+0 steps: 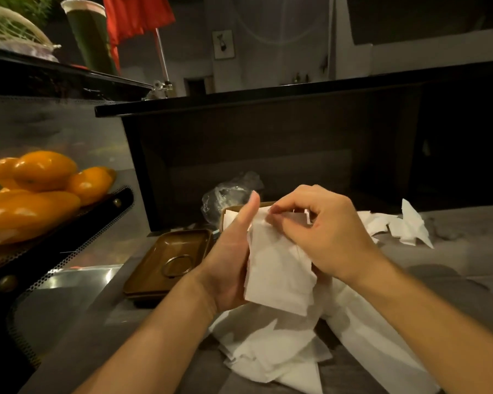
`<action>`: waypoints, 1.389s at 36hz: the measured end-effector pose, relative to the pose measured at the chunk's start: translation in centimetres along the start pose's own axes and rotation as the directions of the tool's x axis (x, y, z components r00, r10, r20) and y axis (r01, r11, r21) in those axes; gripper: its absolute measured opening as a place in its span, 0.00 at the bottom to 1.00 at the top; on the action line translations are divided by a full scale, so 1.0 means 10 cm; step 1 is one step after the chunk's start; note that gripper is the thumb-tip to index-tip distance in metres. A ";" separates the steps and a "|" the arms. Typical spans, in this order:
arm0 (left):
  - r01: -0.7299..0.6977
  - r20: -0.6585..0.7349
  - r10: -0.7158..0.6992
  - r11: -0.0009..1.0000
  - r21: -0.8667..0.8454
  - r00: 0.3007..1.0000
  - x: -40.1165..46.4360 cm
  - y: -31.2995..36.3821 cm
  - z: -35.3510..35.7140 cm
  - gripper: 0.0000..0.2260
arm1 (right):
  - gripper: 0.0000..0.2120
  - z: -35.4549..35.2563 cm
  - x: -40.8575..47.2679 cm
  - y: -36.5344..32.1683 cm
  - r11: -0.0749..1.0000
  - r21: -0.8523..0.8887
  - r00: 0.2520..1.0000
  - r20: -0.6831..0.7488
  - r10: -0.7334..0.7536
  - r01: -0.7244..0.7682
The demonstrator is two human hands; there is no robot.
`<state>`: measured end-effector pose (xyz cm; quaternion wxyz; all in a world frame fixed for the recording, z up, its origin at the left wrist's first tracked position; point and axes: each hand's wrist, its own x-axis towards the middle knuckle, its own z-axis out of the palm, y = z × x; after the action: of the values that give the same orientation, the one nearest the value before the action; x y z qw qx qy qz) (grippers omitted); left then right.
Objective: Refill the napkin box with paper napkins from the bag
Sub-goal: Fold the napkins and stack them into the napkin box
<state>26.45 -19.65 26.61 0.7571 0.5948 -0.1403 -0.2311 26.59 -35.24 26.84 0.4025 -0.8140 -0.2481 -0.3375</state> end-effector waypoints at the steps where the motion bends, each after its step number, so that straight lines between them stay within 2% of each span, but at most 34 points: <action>1: -0.006 0.001 0.006 1.000 0.008 1.000 -0.01 -0.01 0.01 0.26 | 0.05 0.01 0.00 0.01 0.999 -0.041 0.999 -0.025 -0.034 0.033; 4: -0.010 -0.040 0.011 0.999 0.031 0.999 -0.02 -0.02 0.00 0.20 | 0.05 0.01 0.03 0.02 0.997 -0.055 0.989 -0.137 -0.053 0.046; 6: 0.000 -0.077 0.004 0.998 0.064 0.997 -0.01 -0.01 -0.02 0.19 | 0.01 -0.07 0.05 0.01 0.997 0.017 0.980 -0.180 0.083 -0.081; 7: -0.002 -0.093 0.009 0.997 0.074 0.996 0.00 -0.01 -0.05 0.18 | 0.05 -0.12 0.06 0.02 0.983 0.062 0.972 -0.148 0.182 -0.175; 9: -0.017 -0.116 0.025 0.997 0.071 0.993 0.01 -0.01 -0.10 0.18 | 0.12 -0.22 0.05 0.05 0.929 0.144 0.940 0.013 0.342 -0.340; 12: -0.032 -0.119 0.041 0.996 0.081 0.992 0.03 -0.01 -0.12 0.23 | 0.13 -0.25 -0.01 0.07 0.885 0.175 0.896 0.191 0.400 -0.432; 16: -0.028 -0.079 0.036 0.995 0.092 0.996 0.02 -0.01 -0.08 0.25 | 0.05 -0.22 -0.03 0.09 0.893 0.192 0.902 0.238 0.359 -0.406; 19: -0.023 -0.069 0.027 0.998 0.054 0.997 -0.01 0.01 -0.06 0.27 | 0.03 -0.24 -0.03 0.13 0.942 0.107 0.943 0.145 0.301 -0.317; 21: -0.027 -0.085 0.029 0.999 0.025 0.996 -0.01 0.01 -0.06 0.25 | 0.03 -0.24 -0.04 0.14 0.973 -0.015 0.971 0.073 0.229 -0.228; 23: -0.025 -0.105 0.026 1.000 0.015 0.994 -0.01 0.01 -0.05 0.23 | 0.04 -0.25 -0.05 0.14 0.986 -0.065 0.987 0.042 0.154 -0.151; 26: -0.035 -0.132 0.040 0.999 0.042 0.990 -0.01 0.01 -0.04 0.23 | 0.07 -0.29 -0.04 0.09 0.992 0.063 0.991 0.080 0.105 -0.111; 29: -0.078 -0.126 0.087 0.994 0.080 0.988 -0.03 0.02 -0.01 0.20 | 0.09 -0.34 -0.01 -0.01 0.929 0.320 0.977 0.165 0.137 -0.185; 31: -0.098 -0.096 0.106 0.992 0.078 0.990 -0.04 0.03 -0.01 0.16 | 0.09 -0.33 0.00 -0.01 0.907 0.361 0.972 0.169 0.165 -0.217; 35: -0.059 -0.075 0.062 0.998 0.035 0.995 -0.03 0.00 0.00 0.20 | 0.02 -0.19 -0.02 0.10 0.965 0.159 0.976 0.104 0.192 -0.207; 40: -0.013 -0.037 0.013 1.000 -0.009 0.999 -0.04 0.02 0.02 0.28 | 0.04 -0.14 -0.04 0.13 0.982 -0.006 0.982 0.030 0.188 -0.188; 41: -0.017 -0.017 0.017 1.000 -0.006 1.000 -0.05 0.02 0.01 0.27 | 0.04 -0.14 -0.04 0.12 0.982 -0.019 0.982 0.025 0.188 -0.188; 43: -0.031 0.015 0.030 0.998 0.056 0.999 -0.07 0.03 0.01 0.19 | 0.05 -0.12 -0.03 0.14 0.980 -0.022 0.980 0.026 0.197 -0.196; 45: -0.031 -0.008 0.033 0.987 0.160 0.999 -0.08 0.02 -0.01 0.13 | 0.05 -0.15 -0.02 0.13 0.971 0.011 0.969 0.072 0.236 -0.237; 48: -0.039 -0.025 0.051 0.940 0.338 0.998 -0.07 0.01 -0.05 0.16 | 0.18 -0.24 -0.01 0.12 0.932 0.125 0.897 0.342 0.281 -0.340; 50: -0.046 -0.012 0.058 0.893 0.447 0.998 -0.05 0.01 -0.05 0.16 | 0.19 -0.28 -0.02 0.12 0.943 0.131 0.857 0.468 0.213 -0.306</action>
<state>26.28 -18.92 26.60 0.6081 0.7514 -0.1959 -0.1650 26.26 -38.21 27.35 0.4564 -0.8509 -0.2541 -0.0567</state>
